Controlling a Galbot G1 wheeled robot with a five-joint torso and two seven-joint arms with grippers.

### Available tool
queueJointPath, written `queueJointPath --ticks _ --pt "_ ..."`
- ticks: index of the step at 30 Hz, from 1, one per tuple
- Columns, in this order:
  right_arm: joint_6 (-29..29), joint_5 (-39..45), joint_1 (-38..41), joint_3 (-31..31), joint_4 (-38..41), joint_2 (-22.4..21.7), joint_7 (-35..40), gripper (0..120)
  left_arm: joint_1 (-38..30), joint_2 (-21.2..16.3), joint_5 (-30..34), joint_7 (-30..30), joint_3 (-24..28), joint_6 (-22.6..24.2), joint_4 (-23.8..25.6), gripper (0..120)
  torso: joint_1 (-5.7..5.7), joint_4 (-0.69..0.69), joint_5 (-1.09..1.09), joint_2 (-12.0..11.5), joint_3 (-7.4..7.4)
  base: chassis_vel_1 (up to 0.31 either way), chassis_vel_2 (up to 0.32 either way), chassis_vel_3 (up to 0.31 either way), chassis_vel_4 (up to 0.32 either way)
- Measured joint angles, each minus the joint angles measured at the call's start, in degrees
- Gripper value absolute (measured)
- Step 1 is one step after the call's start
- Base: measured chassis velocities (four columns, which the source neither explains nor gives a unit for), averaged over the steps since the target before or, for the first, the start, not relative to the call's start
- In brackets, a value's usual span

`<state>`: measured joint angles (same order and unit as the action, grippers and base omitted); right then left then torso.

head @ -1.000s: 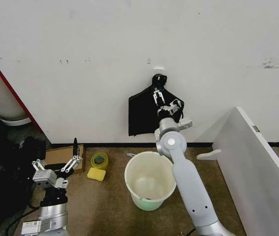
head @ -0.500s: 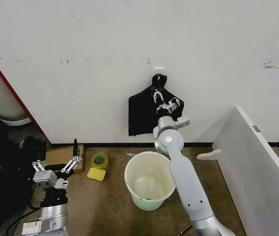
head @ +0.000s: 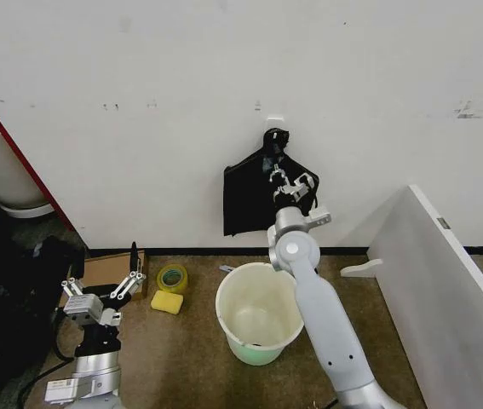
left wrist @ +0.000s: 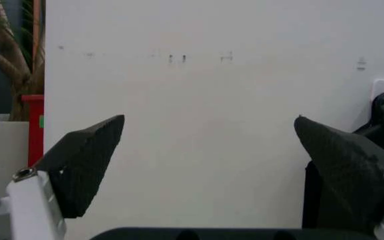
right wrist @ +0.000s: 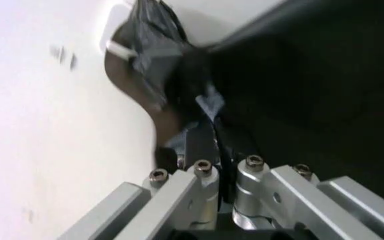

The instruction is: Place the garbage bag over the trash bin.

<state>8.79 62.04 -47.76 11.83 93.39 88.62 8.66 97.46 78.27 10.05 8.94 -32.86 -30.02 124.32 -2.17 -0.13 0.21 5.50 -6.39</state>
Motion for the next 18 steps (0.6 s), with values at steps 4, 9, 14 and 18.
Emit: queueJointPath --ticks 4,9,14,18 --pt "0.4 -1.6 -5.1 -1.5 3.6 -2.2 -0.2 0 -0.4 -0.1 0.1 0.4 0.1 0.0 -0.2 100 0.0 0.0 0.0 0.0 0.0 0.0 0.0 0.0 0.0" --pt "0.8 -6.7 -12.6 -4.6 9.7 -6.4 -0.2 0 -0.9 -0.3 0.4 0.9 0.5 0.0 -0.5 100 0.0 0.0 0.0 0.0 0.0 0.0 0.0 0.0 0.0" --pt "1.8 -13.8 -20.5 -7.1 13.3 -10.8 -0.2 0 -1.9 -0.7 1.2 0.9 1.0 0.0 -0.8 100 0.0 -0.01 0.0 0.0 0.01 0.0 0.0 0.0 0.0" --pt "2.8 -17.7 -24.1 -7.7 13.4 -14.0 -0.2 0 -2.5 -0.8 1.4 0.9 1.4 0.2 -1.1 100 0.0 0.0 0.01 0.0 0.01 0.0 0.0 0.0 0.0"
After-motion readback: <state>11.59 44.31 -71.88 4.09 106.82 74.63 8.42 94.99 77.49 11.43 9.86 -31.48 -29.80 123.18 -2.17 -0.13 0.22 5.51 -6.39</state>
